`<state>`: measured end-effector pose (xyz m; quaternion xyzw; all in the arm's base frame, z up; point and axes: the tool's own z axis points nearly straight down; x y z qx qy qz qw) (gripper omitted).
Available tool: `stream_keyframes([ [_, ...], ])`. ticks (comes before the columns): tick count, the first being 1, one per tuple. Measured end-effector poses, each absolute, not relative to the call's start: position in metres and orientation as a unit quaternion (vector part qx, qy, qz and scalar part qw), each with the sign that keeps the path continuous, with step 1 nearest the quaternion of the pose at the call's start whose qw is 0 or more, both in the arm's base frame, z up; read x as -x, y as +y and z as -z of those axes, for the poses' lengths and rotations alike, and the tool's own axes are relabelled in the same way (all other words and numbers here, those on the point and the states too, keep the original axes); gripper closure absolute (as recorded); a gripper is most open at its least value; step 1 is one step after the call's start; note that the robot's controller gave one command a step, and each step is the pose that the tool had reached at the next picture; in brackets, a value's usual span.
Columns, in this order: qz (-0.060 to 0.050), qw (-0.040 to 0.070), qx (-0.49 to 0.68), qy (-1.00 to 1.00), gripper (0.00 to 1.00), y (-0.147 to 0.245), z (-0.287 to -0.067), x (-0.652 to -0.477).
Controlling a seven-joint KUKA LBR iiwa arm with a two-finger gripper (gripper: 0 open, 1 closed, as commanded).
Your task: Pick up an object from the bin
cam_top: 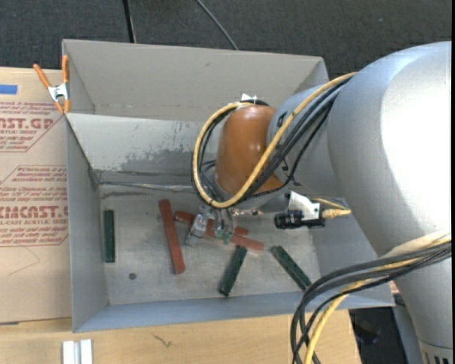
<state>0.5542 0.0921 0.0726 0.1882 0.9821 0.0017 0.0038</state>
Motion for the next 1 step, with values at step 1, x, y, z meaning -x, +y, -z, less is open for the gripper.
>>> stream_keyframes([
  [1,-0.002,0.004,-0.188,0.982,1.00,0.0921,-0.0726,-0.5542],
])
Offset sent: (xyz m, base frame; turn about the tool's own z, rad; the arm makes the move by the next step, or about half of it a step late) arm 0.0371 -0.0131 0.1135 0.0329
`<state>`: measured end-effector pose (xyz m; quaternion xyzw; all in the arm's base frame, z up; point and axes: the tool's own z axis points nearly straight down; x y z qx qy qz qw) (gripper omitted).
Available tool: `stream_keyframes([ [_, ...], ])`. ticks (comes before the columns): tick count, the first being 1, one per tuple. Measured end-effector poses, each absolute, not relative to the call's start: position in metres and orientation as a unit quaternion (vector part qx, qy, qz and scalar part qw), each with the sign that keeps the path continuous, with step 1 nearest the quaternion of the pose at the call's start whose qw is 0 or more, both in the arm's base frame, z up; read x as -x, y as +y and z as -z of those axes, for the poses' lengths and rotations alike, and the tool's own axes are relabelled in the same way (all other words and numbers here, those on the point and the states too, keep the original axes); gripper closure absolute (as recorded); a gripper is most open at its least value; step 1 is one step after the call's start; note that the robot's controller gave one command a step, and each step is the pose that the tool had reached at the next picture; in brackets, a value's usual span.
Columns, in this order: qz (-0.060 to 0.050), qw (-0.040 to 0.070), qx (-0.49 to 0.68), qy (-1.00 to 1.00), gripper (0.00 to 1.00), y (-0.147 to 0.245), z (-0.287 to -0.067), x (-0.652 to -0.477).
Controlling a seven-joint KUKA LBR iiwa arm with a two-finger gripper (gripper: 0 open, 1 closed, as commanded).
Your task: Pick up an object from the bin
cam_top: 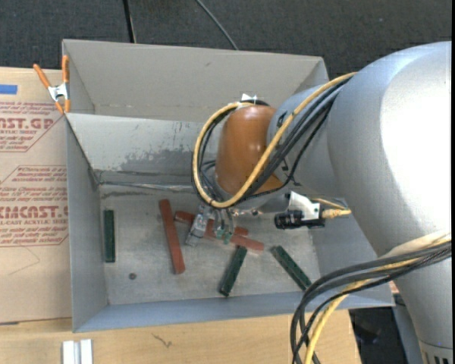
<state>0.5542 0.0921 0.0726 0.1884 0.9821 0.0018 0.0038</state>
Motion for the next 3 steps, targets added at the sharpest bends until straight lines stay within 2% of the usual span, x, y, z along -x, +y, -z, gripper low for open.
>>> stream_keyframes([
  [1,0.000,0.001,-0.204,0.979,1.00,0.0797,-0.1859,-0.5918],
  [2,0.000,0.001,-0.204,0.979,0.00,0.0797,-0.1859,-0.5917],
  [3,0.000,0.001,-0.204,0.979,0.00,0.0797,-0.1859,-0.5917],
])
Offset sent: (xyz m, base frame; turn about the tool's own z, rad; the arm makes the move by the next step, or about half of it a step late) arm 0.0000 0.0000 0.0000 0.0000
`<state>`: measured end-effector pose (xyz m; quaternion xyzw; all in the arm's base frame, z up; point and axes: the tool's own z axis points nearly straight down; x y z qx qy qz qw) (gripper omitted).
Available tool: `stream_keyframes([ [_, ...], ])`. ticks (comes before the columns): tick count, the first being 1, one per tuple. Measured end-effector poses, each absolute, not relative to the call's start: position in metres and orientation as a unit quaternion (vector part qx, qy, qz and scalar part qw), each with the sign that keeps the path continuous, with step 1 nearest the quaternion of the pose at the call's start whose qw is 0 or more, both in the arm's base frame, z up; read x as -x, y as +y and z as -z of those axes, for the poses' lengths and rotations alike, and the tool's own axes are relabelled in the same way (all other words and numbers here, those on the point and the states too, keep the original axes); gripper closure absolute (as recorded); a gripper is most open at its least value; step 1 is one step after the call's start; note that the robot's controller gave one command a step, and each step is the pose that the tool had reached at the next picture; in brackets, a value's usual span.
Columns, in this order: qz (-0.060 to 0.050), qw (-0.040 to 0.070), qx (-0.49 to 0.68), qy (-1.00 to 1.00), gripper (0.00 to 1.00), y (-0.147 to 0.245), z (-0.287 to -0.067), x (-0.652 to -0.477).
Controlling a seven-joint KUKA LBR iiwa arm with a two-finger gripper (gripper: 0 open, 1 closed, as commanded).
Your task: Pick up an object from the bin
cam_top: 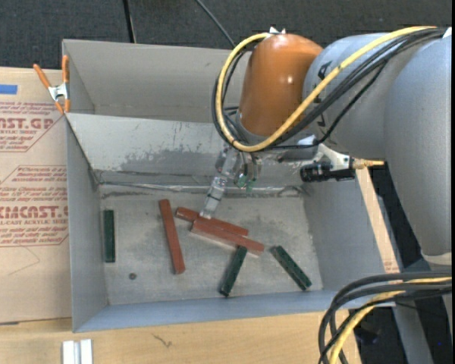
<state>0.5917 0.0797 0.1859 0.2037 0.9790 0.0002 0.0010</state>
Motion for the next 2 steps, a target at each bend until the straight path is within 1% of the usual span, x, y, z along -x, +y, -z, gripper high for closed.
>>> stream_keyframes([
  [1,-0.001,0.003,-0.188,0.982,0.00,0.069,-0.129,-0.576],
  [2,-0.001,0.000,-0.210,0.978,1.00,0.080,-0.070,-0.567],
])
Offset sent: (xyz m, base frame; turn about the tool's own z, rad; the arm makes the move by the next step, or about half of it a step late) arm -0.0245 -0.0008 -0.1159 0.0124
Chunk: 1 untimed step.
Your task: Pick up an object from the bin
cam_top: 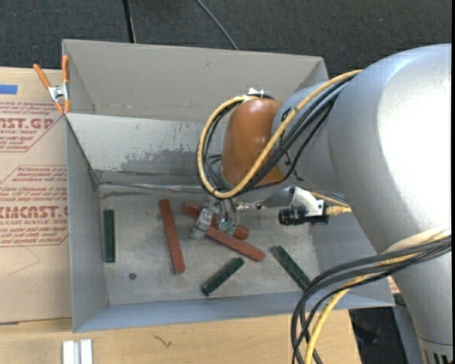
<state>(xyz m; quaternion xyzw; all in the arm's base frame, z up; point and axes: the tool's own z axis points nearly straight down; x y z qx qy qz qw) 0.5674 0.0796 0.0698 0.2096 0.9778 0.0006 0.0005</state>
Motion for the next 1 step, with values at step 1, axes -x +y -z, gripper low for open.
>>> stream_keyframes([
  [1,-0.001,0.000,-0.210,0.978,1.00,0.0796,-0.0698,-0.5674],
])
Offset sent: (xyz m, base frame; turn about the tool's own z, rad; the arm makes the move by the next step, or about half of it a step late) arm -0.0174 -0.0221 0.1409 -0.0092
